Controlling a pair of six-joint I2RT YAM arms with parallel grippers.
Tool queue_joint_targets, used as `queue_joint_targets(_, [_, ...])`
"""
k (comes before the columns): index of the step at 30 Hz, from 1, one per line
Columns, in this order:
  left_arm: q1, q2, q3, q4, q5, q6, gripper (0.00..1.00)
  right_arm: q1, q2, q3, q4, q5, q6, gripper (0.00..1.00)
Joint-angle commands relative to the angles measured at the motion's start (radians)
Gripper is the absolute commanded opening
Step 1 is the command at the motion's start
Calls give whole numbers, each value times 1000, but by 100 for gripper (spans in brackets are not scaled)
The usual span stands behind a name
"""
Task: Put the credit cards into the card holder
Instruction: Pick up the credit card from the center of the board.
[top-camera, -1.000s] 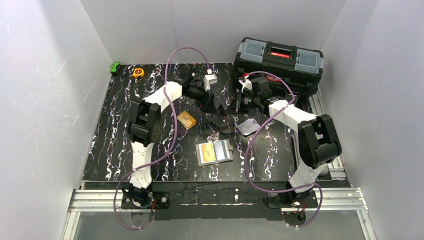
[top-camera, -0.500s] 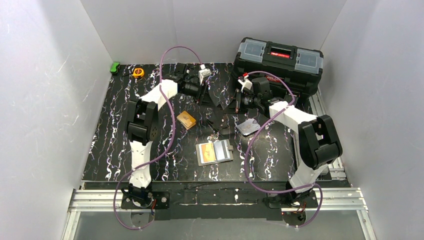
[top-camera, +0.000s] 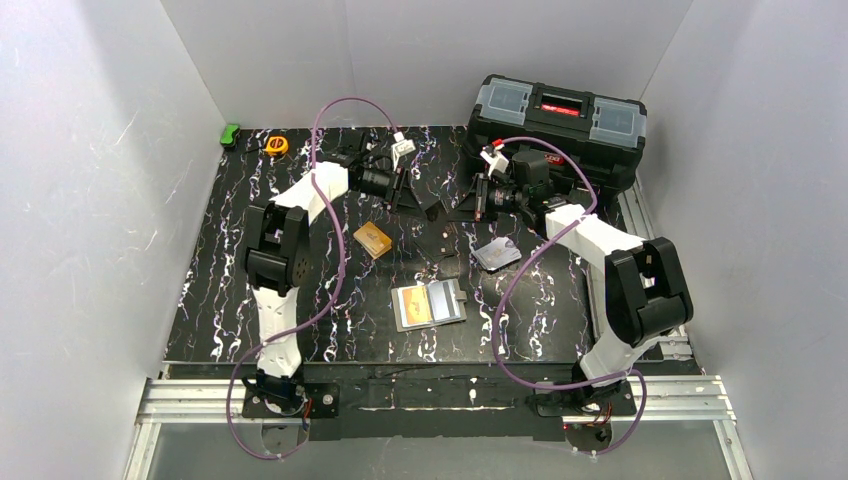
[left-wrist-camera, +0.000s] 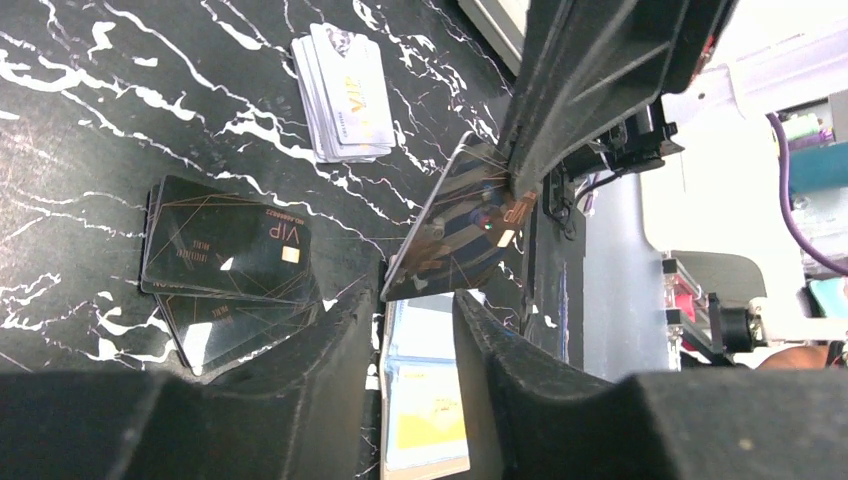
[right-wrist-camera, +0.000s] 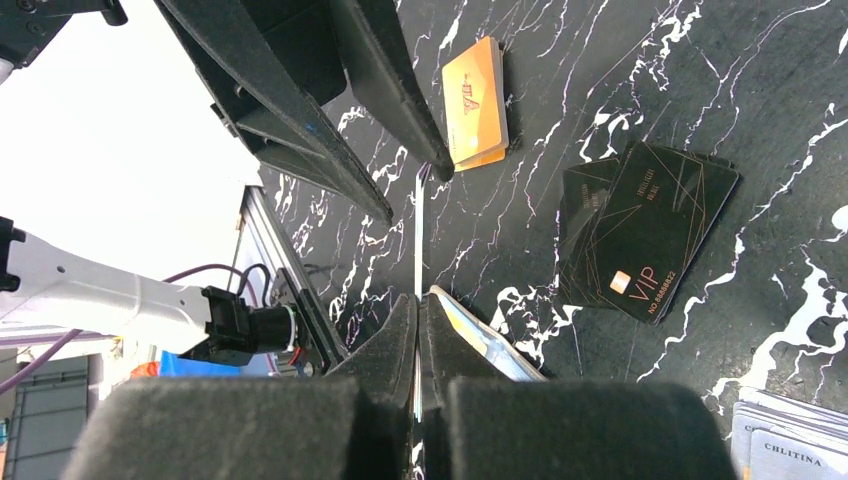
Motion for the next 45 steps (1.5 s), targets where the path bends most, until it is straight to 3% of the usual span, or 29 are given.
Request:
queue_joint_targets(1, [3,-100,-10,-30,65,-7,31,-6,-48,-2,62,-40,20,1])
queue_joint_targets(10, [3,-87,9,-29,103,-31,27,-6,-41,-11,91,-72,36,1])
queue_joint_targets(13, [4,-85,16,-31,109,-35,18,-7,-33,-11,99,-82,42,1])
queue_joint_targets(16, [4,-87,14,-36,114,-35,1,-6,-30,-17,99,-80,41,1])
queue_joint_targets(36, [21,-75,30,-87,125,-44,0,-42,-51,-39,142,-151,39,5])
queue_joint_targets(45, [32,-52,54,-95,109,-36,0,-90,-34,-68,125,-89,34,25])
